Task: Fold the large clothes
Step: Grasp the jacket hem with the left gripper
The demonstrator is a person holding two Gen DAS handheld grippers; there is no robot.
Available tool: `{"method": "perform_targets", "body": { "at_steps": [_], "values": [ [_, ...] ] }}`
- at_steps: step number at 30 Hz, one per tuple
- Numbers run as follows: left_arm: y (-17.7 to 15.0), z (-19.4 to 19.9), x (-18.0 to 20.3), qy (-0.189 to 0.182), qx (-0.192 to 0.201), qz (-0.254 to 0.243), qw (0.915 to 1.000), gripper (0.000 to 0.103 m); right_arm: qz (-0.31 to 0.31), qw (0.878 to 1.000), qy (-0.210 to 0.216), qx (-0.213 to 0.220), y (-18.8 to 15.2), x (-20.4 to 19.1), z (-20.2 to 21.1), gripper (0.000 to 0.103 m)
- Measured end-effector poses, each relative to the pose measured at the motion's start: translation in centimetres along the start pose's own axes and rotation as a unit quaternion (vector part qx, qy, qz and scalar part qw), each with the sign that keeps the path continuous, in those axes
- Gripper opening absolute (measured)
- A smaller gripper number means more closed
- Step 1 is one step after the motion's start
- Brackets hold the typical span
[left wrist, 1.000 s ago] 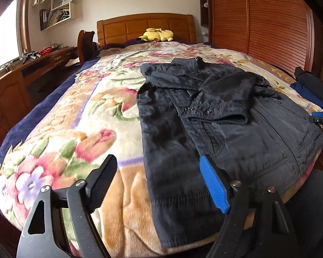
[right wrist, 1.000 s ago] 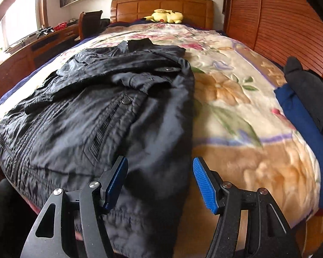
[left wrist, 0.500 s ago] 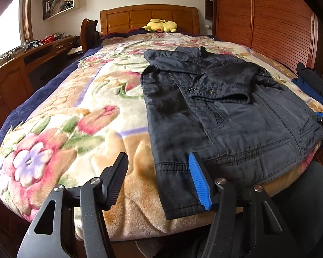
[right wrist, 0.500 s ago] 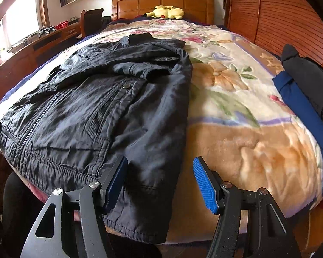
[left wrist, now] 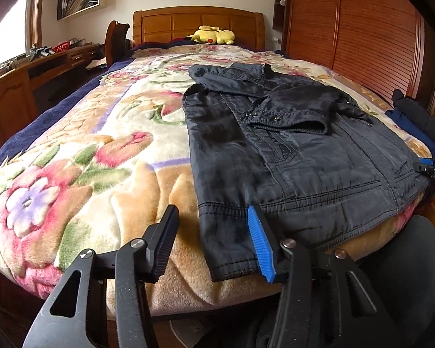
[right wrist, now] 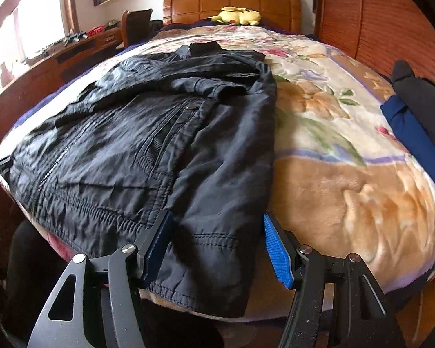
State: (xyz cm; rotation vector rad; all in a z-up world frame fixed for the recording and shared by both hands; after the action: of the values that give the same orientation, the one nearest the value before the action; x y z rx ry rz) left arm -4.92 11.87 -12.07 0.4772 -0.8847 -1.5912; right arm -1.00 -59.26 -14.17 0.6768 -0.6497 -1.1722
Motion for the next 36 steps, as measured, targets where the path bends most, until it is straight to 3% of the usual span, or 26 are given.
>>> {"method": "perform_targets", "body": {
  "at_steps": [5, 10, 12, 24, 36],
  "values": [
    [0.1, -0.1, 0.7, -0.013, -0.001, -0.001, 0.9999, 0.035, 0.005, 1.0, 0.012, 0.0, 0.0, -0.4, -0.3, 0.057],
    [1.1, 0.9, 1.1, -0.01, 0.012, 0.001, 0.9999, 0.012, 0.005, 0.999, 0.036, 0.008, 0.3, -0.9, -0.1, 0.028],
    [1.7, 1.7, 1.7, -0.012, 0.023, -0.007, 0.9996, 0.009, -0.001, 0.999, 0.043, 0.022, 0.7, -0.9, 0.5, 0.019],
    [7.1, 6.9, 5.8, -0.016, 0.102, -0.057, 0.9931, 0.006, -0.023, 0.99, 0.046, 0.131, 5.4, 0.1, 7.5, 0.013],
    [11.4, 14.9, 7.3, -0.02, 0.192, -0.086, 0.9774, 0.006, -0.016, 0.975, 0.05, 0.217, 7.3, 2.4, 16.7, 0.012]
  ]
}}
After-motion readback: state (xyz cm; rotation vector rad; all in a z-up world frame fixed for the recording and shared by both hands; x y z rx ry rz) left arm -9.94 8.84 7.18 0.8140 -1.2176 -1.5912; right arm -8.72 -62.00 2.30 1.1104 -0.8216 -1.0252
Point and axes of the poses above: each gripper's, at about its wrist camera, not at the fingertips, and z roughly against the way its jaws point, x to its right, y to its top, the point moved 10 cm from there along -z, roughly the way its jaws point, and after that the axes turned 11 degrees about -y, right-handed, at the moved point
